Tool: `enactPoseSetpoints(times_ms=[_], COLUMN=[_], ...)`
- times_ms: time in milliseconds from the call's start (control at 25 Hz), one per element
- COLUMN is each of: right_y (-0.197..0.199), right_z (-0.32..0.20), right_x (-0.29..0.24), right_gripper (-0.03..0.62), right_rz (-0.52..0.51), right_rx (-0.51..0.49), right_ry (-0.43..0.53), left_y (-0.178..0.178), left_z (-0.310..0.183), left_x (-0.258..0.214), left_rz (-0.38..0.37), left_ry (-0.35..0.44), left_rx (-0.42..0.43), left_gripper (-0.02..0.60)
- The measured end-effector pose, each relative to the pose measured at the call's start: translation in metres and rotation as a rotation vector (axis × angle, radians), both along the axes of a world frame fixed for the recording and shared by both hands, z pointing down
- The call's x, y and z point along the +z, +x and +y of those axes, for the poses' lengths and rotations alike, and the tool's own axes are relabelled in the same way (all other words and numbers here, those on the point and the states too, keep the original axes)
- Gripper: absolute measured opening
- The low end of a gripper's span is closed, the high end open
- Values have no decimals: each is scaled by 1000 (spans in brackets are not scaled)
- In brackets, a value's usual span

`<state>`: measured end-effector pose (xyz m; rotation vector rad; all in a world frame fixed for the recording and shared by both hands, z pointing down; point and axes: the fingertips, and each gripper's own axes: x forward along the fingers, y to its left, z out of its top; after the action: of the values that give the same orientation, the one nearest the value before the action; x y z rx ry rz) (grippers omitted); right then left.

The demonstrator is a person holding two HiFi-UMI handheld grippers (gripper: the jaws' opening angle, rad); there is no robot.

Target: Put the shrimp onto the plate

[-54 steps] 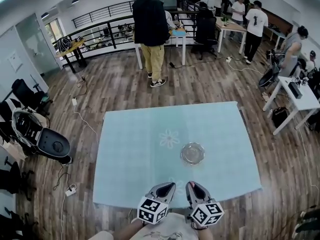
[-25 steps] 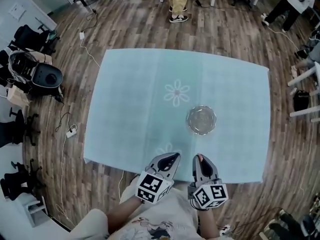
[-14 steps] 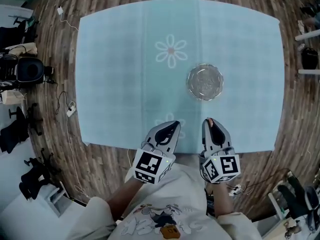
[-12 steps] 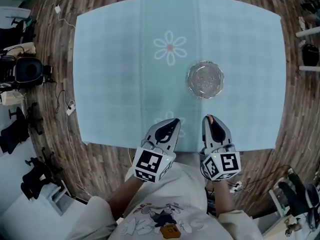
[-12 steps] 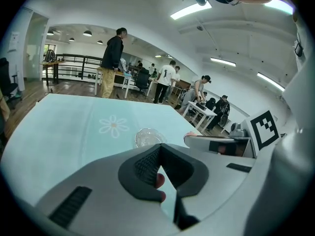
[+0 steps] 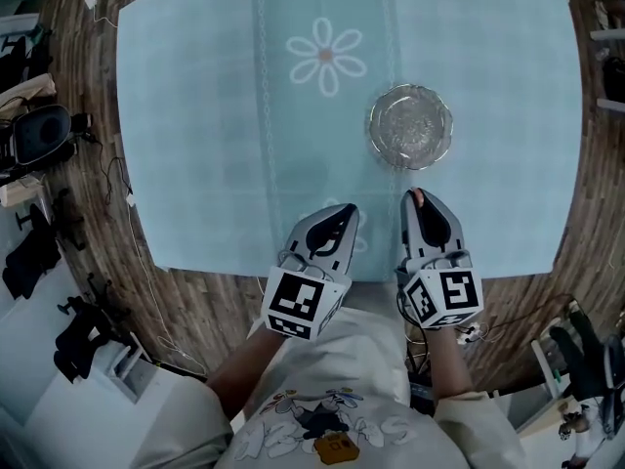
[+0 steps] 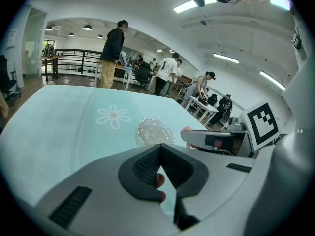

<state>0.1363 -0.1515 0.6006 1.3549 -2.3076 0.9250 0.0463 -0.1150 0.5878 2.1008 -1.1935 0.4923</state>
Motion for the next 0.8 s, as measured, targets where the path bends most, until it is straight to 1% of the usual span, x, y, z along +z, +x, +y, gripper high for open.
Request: enactPoseSetpoints(times_ms=[320, 560, 800], right_y=[3, 4, 6], right_z=[-17, -31, -47], right_x=[23, 40, 56], right_gripper=[60, 60, 60], right_rz=[8, 36, 37], right_rx=[22, 39, 53], right_ry=[-24, -40, -58], left_y=[4, 2, 9], left_z=[-12, -25, -39], left_x=[22, 36, 46], left_rz=[8, 14, 19], left_ry=[-20, -39, -50], left_rx=[8, 4, 28], left_gripper=[8, 8, 8])
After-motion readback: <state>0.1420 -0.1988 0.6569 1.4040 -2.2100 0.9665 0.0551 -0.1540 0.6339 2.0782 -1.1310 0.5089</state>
